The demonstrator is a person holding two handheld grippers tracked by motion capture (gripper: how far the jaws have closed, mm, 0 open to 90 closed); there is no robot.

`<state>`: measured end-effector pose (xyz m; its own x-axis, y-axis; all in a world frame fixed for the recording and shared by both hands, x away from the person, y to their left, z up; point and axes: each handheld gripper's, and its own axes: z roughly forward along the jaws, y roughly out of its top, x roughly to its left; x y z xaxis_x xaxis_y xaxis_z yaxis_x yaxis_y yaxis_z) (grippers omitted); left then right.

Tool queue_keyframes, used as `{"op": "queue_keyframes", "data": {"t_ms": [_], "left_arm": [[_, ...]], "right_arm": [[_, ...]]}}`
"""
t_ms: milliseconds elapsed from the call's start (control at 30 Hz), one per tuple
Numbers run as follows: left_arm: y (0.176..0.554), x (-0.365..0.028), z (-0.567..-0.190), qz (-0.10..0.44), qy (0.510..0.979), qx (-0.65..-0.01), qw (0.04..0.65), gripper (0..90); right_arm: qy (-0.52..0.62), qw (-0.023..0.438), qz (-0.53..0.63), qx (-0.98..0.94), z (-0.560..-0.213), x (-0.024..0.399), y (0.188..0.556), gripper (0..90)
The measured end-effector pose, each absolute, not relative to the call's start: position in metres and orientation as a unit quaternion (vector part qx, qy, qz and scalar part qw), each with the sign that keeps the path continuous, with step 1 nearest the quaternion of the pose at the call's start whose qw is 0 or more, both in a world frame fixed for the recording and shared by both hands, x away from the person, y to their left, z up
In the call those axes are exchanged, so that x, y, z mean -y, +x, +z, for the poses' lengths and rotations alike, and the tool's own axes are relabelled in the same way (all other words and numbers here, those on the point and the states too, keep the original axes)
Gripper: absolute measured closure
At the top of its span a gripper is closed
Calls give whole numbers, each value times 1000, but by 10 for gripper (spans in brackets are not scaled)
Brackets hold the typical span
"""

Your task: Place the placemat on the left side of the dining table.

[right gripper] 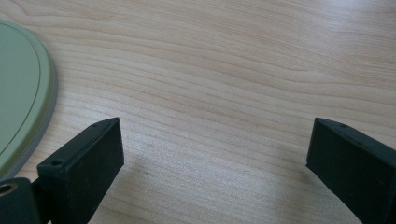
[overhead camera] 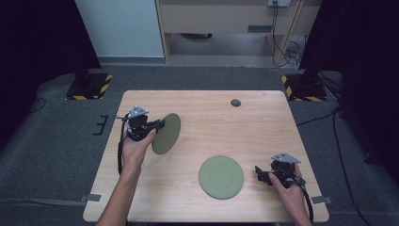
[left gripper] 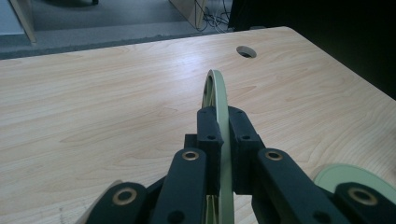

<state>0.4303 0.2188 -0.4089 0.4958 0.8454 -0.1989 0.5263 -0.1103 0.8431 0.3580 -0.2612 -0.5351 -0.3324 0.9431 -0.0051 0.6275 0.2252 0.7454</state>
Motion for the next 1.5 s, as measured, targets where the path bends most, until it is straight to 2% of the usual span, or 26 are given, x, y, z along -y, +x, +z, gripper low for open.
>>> {"op": "queue_keyframes", "data": {"t_ms": [667,1033,1500], "left_arm": [[431,-234,-420,171,717,-490,465,849],[433,-259,-427,186,697,-522,455,849],[434,-296,-451,190,698,-551,417,848]], "right_arm": [[526,238,330,-747,-536,260,358,42],[525,238,328,-748,-536,259,358,41],[526,237,326,-749,-537,259,358,41]]}}
